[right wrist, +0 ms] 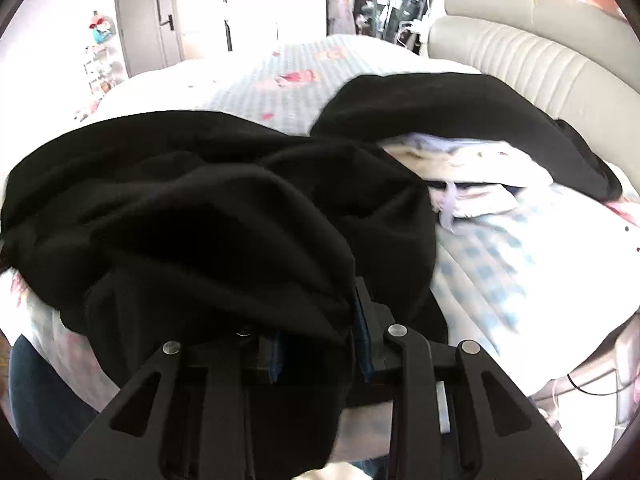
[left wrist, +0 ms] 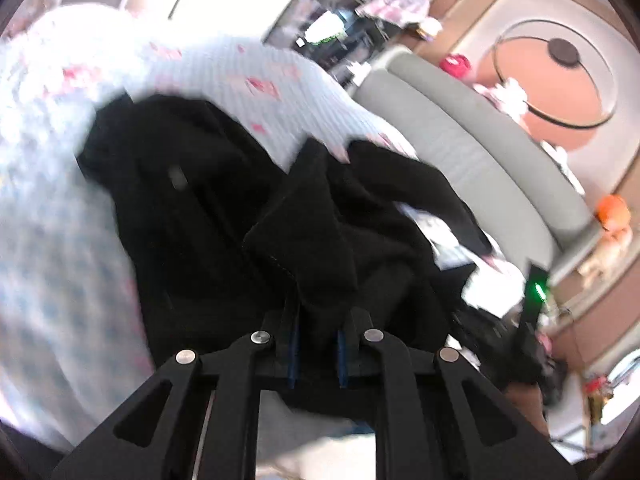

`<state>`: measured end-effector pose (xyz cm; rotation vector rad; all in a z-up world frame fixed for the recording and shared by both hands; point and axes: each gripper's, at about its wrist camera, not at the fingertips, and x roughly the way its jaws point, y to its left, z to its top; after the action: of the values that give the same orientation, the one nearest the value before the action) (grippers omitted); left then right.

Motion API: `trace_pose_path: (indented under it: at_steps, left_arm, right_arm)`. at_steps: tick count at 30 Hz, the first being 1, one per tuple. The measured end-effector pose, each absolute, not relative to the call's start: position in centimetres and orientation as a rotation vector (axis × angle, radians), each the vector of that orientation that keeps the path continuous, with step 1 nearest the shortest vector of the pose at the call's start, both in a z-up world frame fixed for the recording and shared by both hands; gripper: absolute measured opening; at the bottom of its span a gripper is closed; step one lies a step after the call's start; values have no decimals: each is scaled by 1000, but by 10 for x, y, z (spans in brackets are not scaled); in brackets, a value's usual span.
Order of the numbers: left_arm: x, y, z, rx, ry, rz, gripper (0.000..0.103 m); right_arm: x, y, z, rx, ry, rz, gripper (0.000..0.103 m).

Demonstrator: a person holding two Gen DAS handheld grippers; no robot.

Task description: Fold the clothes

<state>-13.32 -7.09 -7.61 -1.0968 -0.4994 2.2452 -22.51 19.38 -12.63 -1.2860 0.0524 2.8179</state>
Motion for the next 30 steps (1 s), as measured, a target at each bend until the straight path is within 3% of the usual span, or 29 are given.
trace_pose_path:
  at_steps: [3, 6, 12, 15, 16, 17, 18, 22, 25, 30]
  left_arm:
    - [-111, -44, -92, -1156, -445, 2162, 14]
    - [-98, -17, -109, -1204, -372, 2099, 14]
    - [-103, 0, -99, -1163, -304, 2097, 14]
    - [-104, -18, -88, -1136, -303, 2110, 33]
    - [-103, -28, -84, -1125, -303, 2115, 49]
    - [-104, -37, -80, -1110, -318, 2129, 55]
    - [-107, -51, -77, -1092, -351, 2153, 55]
    - [-135, -124, -74, -1076, -648, 2231, 64]
    - [-184, -174, -95, -1181, -867, 2259, 65]
    - [-250, -183, -131, -1383, -947, 2265, 67]
  right_arm:
    - [-226, 208, -127, -1314, 171, 2822, 32]
    - [-228, 216, -125, -1325, 313, 2873, 43]
    - [-234, 210, -121, -1347, 440, 2998, 75]
    - [-252, 204, -135, -1391, 322, 2956, 77]
    - [-259, 205, -142, -1411, 296, 2924, 78]
    - [-265, 207, -150, -1430, 271, 2891, 78]
    - [-270, 209, -157, -1448, 249, 2859, 78]
    - [-224, 231, -162, -1470, 388, 2751, 78]
    - [-232, 248, -171, -1478, 492, 2715, 84]
    - [-245, 250, -171, -1475, 470, 2706, 87]
